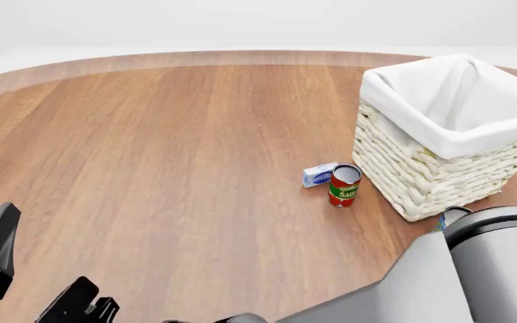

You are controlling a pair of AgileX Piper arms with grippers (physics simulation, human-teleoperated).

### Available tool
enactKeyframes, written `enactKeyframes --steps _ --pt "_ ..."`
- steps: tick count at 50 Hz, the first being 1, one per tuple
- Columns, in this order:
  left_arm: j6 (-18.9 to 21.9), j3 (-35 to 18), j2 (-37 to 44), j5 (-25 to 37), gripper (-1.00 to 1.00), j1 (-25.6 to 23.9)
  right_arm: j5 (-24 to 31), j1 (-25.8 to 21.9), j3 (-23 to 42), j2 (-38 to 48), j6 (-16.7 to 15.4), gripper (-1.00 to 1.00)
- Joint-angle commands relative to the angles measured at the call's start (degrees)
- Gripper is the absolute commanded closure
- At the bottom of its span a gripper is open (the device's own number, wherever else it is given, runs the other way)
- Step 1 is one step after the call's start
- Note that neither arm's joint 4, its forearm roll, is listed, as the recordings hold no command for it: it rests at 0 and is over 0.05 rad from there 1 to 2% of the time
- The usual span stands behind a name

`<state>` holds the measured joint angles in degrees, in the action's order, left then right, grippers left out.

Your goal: Pick up the ketchup, and put it in the basket.

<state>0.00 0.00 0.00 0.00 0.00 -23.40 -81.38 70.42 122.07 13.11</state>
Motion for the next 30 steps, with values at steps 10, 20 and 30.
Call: enactKeyframes --steps 10,20,30 --pt "0.0 0.0 0.0 0.0 -1.00 0.0 1.0 0.1 2.1 1.5 -0.1 -1.00" --pt "0.0 0.0 0.0 0.0 -1.00 0.0 0.6 -0.2 1.5 1.0 -0.2 1.00" --pt "0.0 0.0 0.0 0.0 -1.00 0.0 0.1 0.2 0.8 0.6 0.1 1.00"
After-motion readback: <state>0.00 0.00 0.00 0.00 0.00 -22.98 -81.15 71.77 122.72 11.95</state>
